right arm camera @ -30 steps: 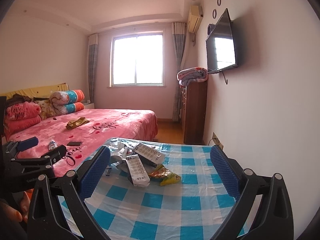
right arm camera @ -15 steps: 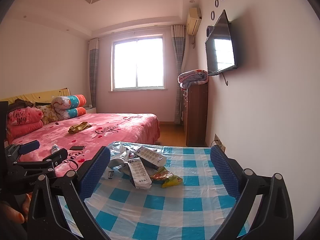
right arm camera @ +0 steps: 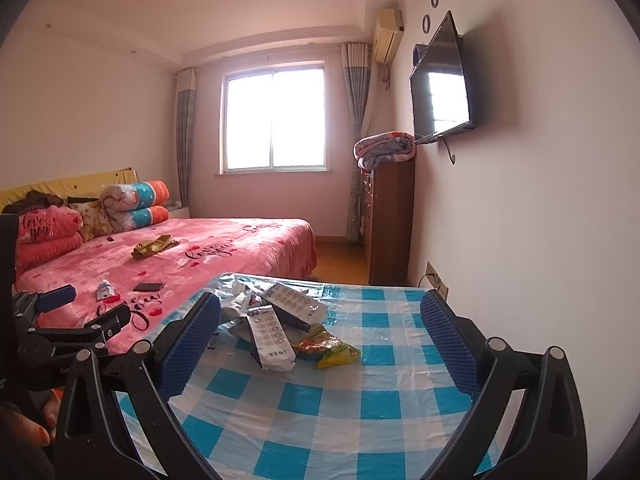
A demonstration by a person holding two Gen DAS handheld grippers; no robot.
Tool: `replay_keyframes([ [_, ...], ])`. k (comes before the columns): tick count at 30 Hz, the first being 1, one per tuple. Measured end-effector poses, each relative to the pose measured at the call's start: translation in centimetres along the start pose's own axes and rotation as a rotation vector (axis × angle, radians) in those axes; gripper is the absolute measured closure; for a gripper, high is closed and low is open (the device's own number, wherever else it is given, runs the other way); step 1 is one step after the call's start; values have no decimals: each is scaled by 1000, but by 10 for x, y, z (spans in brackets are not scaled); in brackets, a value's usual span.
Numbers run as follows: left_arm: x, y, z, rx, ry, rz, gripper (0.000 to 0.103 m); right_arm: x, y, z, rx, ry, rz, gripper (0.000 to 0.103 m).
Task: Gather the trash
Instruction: 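Close the left tool on the white yogurt bottle while the right tool grasps the yellow chip bag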
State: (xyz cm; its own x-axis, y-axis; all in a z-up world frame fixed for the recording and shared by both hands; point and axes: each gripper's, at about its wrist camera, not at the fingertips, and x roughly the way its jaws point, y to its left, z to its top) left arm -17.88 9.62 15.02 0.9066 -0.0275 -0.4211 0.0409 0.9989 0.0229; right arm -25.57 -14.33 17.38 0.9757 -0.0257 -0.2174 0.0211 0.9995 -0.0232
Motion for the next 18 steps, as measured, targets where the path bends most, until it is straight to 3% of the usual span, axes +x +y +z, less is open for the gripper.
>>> replay_keyframes([
  [11, 58, 13, -27, -54, 147, -48, 4, 67, -14, -43, 85, 232, 64, 4],
  [18, 104, 28, -28, -152, 263, -97, 4, 112, -24, -67, 150, 377, 133, 4],
])
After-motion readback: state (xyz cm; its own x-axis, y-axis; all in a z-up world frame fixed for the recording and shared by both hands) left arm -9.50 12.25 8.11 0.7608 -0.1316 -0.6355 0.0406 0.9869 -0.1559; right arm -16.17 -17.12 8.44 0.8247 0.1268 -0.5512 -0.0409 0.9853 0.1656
